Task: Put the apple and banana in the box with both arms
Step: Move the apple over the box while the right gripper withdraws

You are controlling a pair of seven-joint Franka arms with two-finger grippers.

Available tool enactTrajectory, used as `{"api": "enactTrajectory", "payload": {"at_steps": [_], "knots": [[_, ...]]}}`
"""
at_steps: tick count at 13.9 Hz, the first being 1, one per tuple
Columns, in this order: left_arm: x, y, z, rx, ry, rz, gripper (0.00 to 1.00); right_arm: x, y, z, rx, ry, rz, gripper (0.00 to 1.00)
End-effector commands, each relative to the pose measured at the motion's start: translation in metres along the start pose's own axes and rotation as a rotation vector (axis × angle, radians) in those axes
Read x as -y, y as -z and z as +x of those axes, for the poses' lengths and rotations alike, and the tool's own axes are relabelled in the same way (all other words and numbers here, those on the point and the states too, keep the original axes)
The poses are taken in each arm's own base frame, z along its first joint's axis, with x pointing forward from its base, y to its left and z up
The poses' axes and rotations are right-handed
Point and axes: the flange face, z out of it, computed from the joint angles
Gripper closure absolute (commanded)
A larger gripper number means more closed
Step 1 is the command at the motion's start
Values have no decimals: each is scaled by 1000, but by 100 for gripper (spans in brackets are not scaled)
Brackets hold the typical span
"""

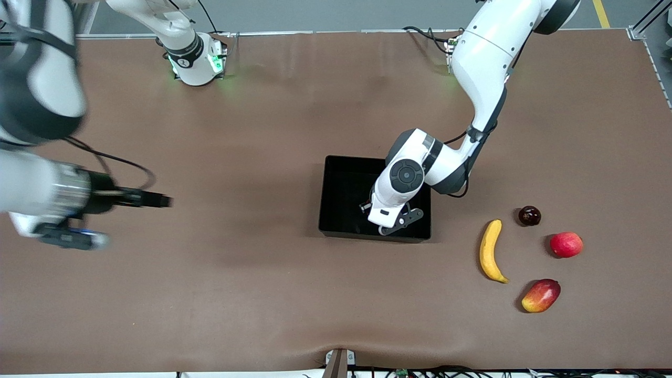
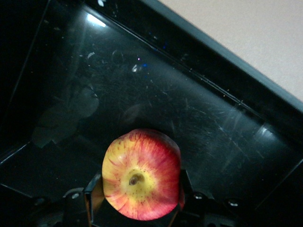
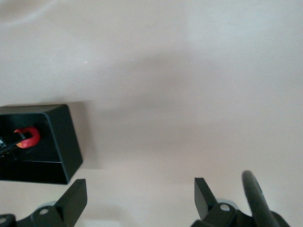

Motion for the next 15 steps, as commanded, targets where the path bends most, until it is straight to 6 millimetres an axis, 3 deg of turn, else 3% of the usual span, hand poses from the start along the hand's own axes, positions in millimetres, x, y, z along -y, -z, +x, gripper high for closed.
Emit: {"api": "enactTrajectory", "payload": {"at_steps": [1, 5, 8, 11, 15], "knots": [[0, -11, -10, -27, 31, 30, 100, -21, 30, -44, -47, 4, -105, 0], [0, -9, -19, -56, 56, 84, 100, -36, 63, -114, -90, 45, -159, 0], [4, 7, -25, -50, 68, 125, 100, -44, 76, -156, -114, 49, -160, 0], [8, 16, -27, -62, 68, 171, 100, -71, 73, -160, -88, 123, -161, 0], [13, 9, -21, -58, 89, 182, 100, -56, 82, -164, -116, 162, -184, 0]]}}
